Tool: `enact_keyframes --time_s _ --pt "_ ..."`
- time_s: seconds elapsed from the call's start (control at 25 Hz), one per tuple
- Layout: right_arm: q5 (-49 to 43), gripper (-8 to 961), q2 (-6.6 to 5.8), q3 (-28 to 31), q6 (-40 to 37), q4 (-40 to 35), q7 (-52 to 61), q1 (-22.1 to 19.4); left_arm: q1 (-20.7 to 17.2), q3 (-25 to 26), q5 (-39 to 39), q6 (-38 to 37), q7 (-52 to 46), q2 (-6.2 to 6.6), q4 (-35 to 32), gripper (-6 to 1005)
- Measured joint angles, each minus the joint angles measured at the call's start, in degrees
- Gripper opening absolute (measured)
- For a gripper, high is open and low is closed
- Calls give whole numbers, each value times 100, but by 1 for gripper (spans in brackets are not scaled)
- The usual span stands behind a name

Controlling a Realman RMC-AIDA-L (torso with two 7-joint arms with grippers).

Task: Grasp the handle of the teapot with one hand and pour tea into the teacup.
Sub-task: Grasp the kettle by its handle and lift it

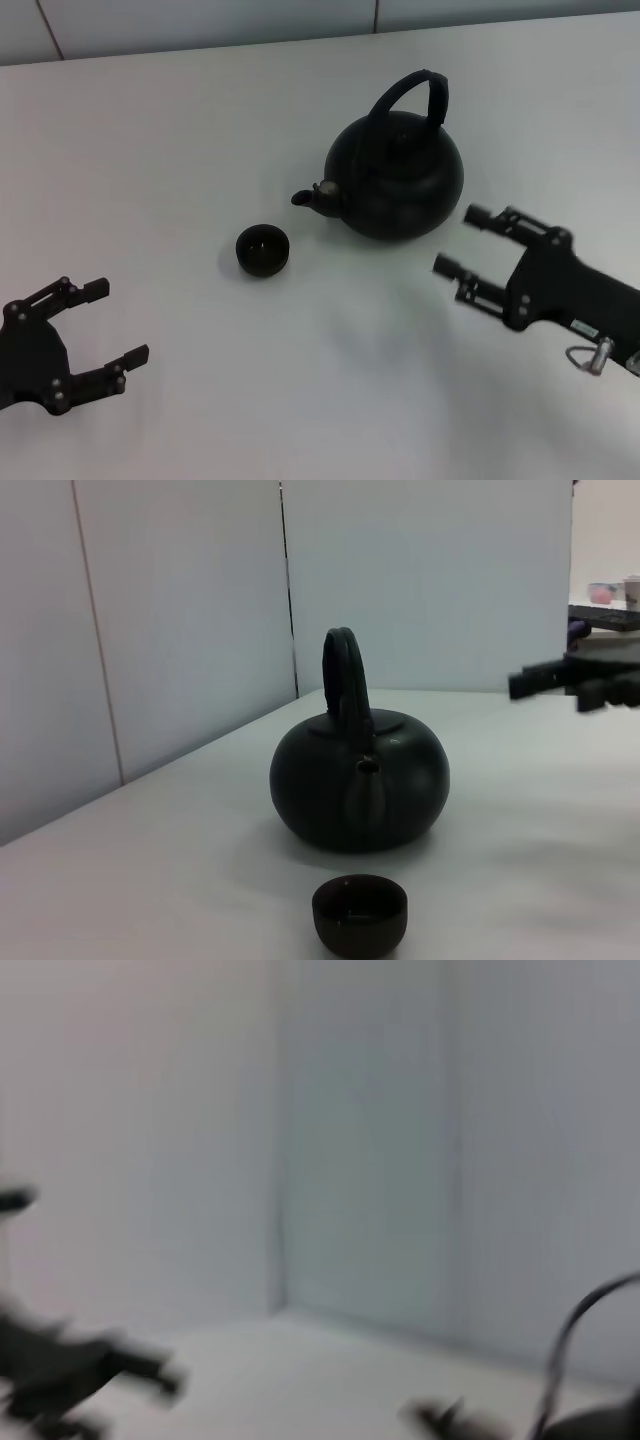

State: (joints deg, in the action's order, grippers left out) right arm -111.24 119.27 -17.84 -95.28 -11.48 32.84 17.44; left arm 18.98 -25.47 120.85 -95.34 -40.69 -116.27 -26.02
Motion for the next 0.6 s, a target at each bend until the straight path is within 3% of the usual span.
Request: enact_keyframes --time_s 0.4,0.6 --pt "2812 690 25 0 796 1799 -1660 -241 4 35 -47 7 -40 -10 9 866" --pt "3244 689 31 0 974 2049 -1934 -233 34 50 -61 7 -50 -10 9 866"
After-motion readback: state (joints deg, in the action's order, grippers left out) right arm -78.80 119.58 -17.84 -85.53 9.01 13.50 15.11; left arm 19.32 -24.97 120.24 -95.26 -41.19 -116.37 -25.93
